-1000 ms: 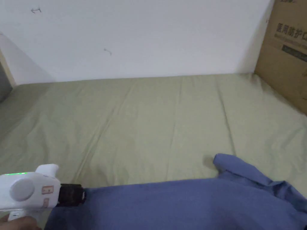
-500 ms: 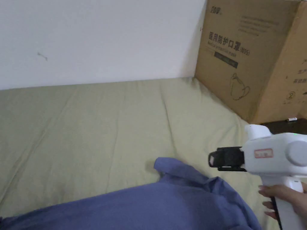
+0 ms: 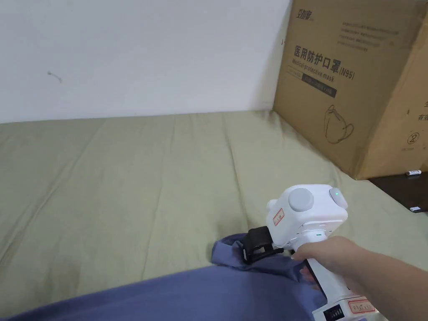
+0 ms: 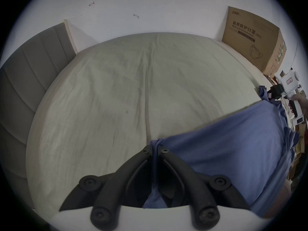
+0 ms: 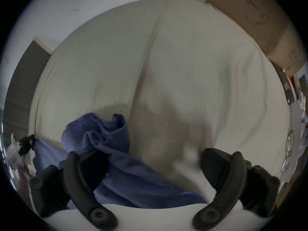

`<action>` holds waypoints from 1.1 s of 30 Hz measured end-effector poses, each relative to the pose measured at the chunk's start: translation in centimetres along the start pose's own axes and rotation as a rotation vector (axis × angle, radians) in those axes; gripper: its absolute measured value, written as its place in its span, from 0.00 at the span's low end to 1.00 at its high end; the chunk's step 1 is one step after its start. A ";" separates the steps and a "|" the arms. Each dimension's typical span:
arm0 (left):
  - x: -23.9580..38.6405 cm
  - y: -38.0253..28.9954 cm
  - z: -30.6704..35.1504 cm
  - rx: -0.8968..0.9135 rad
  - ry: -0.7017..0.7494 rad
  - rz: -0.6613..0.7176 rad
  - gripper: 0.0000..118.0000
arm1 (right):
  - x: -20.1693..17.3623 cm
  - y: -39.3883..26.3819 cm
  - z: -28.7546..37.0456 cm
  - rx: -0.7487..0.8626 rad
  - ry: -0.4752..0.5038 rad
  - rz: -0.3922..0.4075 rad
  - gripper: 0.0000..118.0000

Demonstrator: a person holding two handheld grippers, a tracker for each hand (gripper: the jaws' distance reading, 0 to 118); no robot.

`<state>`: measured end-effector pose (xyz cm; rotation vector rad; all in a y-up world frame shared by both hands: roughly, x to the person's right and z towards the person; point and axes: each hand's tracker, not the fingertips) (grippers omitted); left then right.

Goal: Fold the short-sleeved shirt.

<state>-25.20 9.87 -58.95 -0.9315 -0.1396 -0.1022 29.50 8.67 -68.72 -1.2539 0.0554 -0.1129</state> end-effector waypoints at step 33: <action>-2.6 -1.1 10.0 0.246 -0.114 0.099 0.04 | 1.2 -13.8 17.3 0.594 -0.013 -0.095 0.02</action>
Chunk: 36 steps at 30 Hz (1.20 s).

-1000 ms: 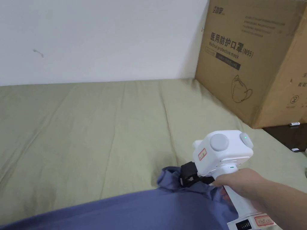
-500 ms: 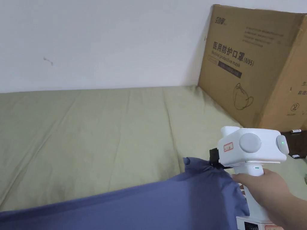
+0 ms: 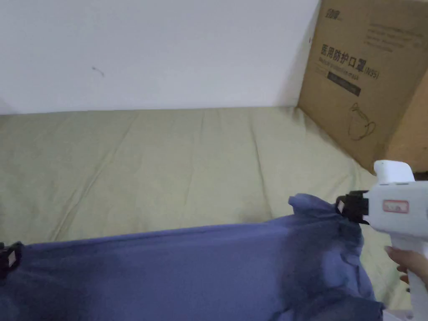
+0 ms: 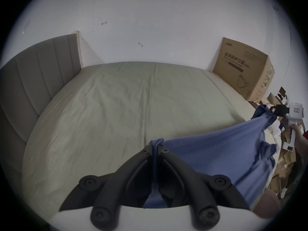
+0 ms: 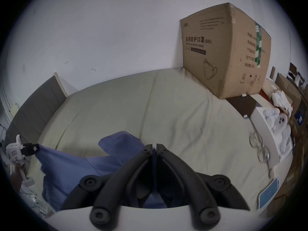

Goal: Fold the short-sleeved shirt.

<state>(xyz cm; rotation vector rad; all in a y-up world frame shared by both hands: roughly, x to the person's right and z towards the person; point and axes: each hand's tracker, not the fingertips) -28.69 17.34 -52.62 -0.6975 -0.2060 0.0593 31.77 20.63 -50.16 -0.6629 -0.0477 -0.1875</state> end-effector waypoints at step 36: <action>16.3 -11.2 23.9 0.775 0.118 -0.096 0.00 | -14.8 -14.2 23.0 0.721 0.050 0.141 0.00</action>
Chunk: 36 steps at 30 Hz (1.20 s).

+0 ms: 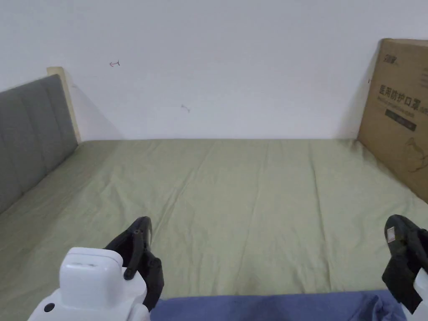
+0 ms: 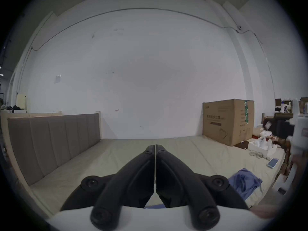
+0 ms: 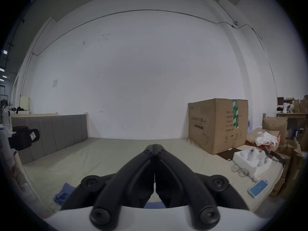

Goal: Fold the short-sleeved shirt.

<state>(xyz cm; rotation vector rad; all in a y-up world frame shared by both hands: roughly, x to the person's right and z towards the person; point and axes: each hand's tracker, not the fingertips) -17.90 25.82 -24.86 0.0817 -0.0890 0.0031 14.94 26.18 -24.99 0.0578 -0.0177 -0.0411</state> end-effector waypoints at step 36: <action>-20.2 -26.8 -13.9 -0.962 -0.740 1.238 0.96 | -0.6 -1.6 -7.2 -0.439 0.040 -0.131 0.00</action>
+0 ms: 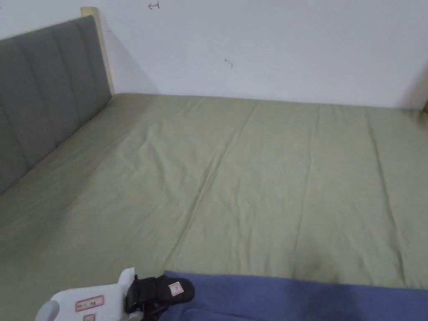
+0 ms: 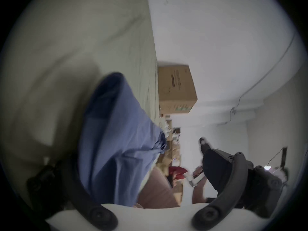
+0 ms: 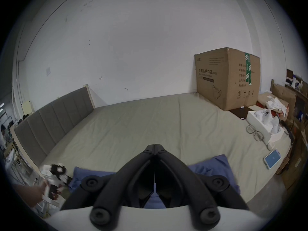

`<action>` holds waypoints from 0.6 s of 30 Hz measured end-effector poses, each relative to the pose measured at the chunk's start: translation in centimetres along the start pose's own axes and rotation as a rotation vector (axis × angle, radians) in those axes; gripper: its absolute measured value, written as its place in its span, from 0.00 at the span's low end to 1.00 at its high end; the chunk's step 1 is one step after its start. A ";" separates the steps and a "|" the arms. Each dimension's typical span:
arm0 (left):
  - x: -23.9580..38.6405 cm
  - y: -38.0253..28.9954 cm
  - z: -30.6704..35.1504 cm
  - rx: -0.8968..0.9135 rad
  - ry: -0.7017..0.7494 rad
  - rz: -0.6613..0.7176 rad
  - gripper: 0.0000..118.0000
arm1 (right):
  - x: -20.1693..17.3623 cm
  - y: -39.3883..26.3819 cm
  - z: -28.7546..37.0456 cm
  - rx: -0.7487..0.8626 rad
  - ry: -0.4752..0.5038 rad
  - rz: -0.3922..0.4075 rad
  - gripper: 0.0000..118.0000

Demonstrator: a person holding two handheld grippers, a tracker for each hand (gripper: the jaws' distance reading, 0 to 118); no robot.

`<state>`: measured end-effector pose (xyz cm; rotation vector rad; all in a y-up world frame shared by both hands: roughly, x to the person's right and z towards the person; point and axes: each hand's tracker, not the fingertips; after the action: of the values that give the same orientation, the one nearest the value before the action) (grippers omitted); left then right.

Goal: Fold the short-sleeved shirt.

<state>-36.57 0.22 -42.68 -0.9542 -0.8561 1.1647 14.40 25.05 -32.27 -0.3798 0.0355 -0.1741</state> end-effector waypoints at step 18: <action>16.8 -5.4 -2.5 -0.040 1.292 -0.924 0.05 | 0.6 -1.8 2.1 -0.023 0.069 0.050 0.00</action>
<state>-29.17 15.64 -37.63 -0.9317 -0.1492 -0.3339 14.82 24.12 -29.63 -0.3956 0.1145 -0.1378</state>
